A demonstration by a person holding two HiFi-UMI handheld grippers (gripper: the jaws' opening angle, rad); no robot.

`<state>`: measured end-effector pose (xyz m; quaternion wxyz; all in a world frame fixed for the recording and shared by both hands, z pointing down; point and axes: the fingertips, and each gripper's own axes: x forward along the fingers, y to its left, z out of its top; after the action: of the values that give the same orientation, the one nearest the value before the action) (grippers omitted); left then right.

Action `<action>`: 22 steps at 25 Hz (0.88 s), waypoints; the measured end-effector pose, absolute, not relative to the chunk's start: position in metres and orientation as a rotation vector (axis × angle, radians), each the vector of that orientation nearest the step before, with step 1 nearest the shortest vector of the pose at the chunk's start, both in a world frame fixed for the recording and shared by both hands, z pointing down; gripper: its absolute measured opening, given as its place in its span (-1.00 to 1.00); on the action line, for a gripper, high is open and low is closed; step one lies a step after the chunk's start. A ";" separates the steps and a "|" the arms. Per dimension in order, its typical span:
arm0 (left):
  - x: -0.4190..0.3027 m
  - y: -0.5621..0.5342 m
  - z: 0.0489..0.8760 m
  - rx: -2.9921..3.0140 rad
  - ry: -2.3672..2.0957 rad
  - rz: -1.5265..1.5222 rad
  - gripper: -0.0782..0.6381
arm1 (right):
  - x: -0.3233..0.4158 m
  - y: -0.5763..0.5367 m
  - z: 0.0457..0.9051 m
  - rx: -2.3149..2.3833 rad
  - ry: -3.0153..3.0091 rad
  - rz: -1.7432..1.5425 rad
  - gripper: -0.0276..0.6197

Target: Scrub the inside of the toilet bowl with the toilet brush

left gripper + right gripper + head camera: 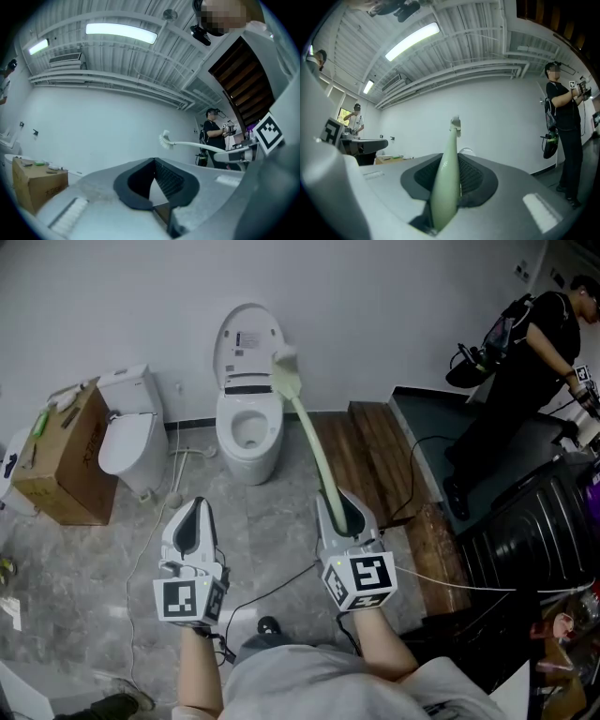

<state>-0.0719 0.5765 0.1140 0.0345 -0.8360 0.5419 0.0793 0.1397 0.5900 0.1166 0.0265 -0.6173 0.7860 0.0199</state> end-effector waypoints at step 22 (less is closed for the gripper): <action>-0.088 0.483 0.118 -2.613 1.530 0.139 -0.77 | 0.097 0.506 0.122 -1.909 2.452 0.068 -0.64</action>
<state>-0.0878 0.4833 0.1184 0.0553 -0.8607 0.5041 0.0457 0.0967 0.5055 0.1219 0.0166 -0.6140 0.7888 0.0220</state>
